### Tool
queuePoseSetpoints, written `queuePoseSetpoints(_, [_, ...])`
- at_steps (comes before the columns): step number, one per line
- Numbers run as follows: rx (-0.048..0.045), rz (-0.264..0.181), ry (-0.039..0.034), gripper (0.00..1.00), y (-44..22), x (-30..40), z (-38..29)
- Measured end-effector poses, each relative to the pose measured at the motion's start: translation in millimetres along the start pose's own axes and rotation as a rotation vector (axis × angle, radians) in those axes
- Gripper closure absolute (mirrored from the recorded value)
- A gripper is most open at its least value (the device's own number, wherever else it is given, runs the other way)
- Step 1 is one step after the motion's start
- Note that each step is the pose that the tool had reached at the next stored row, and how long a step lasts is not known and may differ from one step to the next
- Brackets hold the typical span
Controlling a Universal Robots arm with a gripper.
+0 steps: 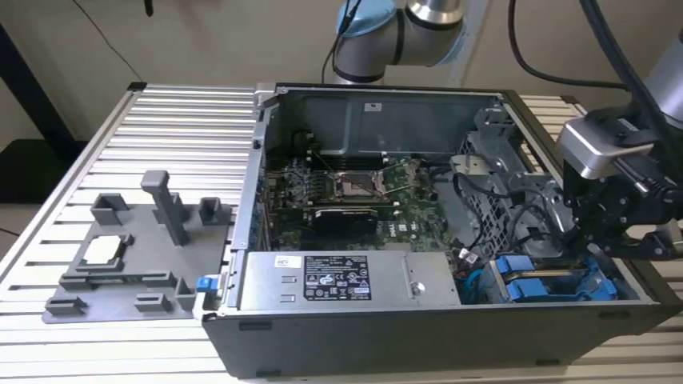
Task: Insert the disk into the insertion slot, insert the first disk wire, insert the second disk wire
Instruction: 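Insert the first disk wire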
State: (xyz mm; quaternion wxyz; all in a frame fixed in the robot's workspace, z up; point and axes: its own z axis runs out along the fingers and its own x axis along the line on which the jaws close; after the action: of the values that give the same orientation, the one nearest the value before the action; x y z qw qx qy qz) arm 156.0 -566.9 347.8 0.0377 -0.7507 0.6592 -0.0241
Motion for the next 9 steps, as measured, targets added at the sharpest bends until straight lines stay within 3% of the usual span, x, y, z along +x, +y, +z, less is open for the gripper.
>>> queuePoseSetpoints(9, [0.003, 0.043, 0.0038, 0.81, 5.4, -0.6, 4.1])
